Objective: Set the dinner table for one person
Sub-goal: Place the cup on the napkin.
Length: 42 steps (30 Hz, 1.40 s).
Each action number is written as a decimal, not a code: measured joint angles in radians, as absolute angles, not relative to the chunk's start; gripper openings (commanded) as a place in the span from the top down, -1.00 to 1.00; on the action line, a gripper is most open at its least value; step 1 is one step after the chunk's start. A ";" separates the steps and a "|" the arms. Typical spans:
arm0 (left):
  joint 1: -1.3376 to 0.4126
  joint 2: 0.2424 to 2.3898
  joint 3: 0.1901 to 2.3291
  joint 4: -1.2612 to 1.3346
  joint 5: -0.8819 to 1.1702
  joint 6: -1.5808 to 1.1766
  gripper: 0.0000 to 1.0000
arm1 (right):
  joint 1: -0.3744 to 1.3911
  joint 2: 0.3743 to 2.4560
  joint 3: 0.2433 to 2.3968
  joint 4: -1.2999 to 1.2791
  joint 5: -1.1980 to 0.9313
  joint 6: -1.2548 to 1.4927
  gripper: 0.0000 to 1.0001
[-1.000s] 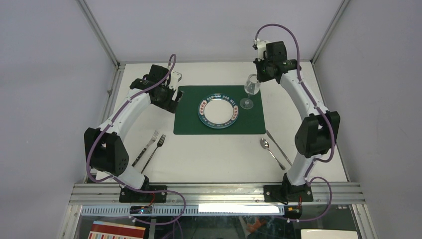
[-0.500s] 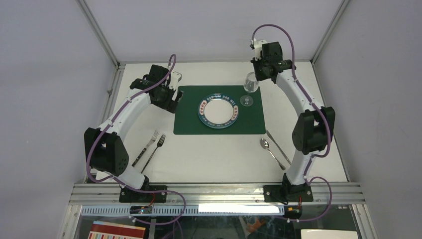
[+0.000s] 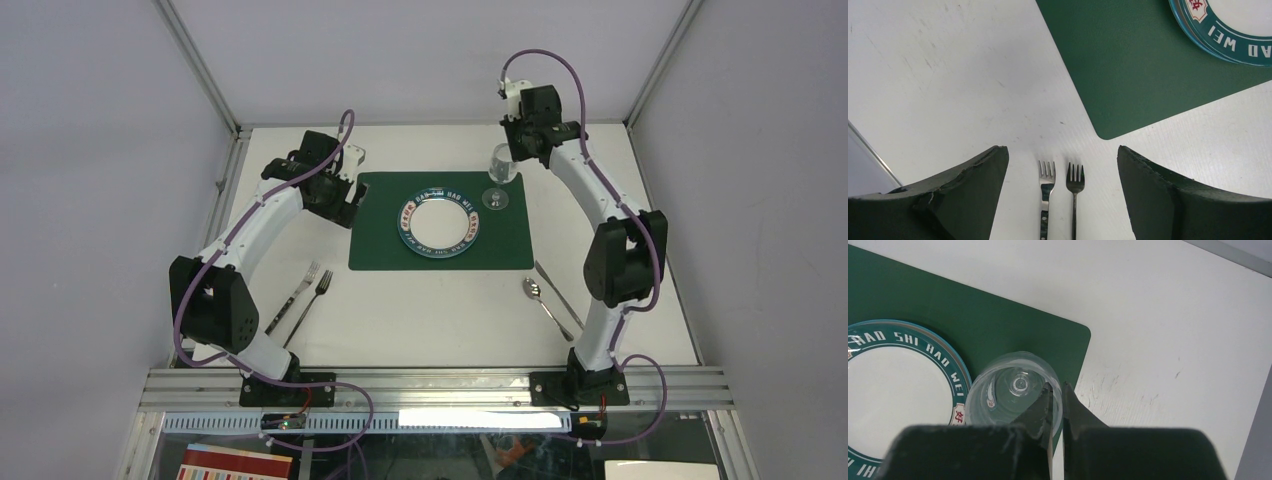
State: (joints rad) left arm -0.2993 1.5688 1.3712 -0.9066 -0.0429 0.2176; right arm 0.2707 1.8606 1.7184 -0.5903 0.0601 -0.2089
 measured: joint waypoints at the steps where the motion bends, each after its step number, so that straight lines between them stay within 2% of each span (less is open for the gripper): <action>1: -0.299 1.569 1.370 -0.907 -0.043 0.218 -0.66 | 0.271 1.864 1.718 -0.587 0.064 -0.209 1.00; 10: -0.299 1.569 1.369 -0.907 -0.043 0.218 -0.66 | 0.274 1.884 1.718 -0.562 0.076 -0.208 1.00; 11: -0.299 1.569 1.369 -0.907 -0.043 0.218 -0.66 | 0.274 1.886 1.718 -0.558 0.076 -0.208 0.81; 12: -0.299 1.569 1.369 -0.907 -0.043 0.218 -0.66 | 0.275 1.887 1.718 -0.555 0.076 -0.208 0.54; 14: -0.299 1.569 1.369 -0.907 -0.043 0.218 -0.66 | 0.276 1.887 1.718 -0.551 0.078 -0.201 0.28; 18: -0.299 1.569 1.369 -0.907 -0.043 0.218 -0.66 | 0.279 1.887 1.718 -0.527 0.087 -0.199 -0.06; 20: -0.299 1.569 1.369 -0.907 -0.043 0.218 -0.66 | 0.279 1.887 1.718 -0.517 0.092 -0.199 -0.14; 28: -0.299 1.569 1.369 -0.907 -0.043 0.218 -0.67 | 0.281 1.859 1.684 -0.466 0.091 -0.199 -0.26; 37: -0.299 1.569 1.369 -0.907 -0.043 0.218 -0.67 | 0.286 1.668 1.670 -0.456 0.065 -0.200 -0.35; 40: -0.299 1.569 1.369 -0.907 -0.044 0.220 -0.71 | 0.286 1.581 1.673 -0.517 0.059 -0.215 -0.30; 42: -0.299 1.569 1.369 -0.908 -0.047 0.228 -0.83 | 0.283 1.530 1.677 -0.599 0.065 -0.237 -0.24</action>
State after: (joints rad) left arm -0.2993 1.5688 1.3689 -0.9077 -0.0475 0.2283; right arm 0.2832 1.5295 1.6772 -0.5995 0.0654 -0.2367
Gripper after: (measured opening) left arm 0.849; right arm 0.658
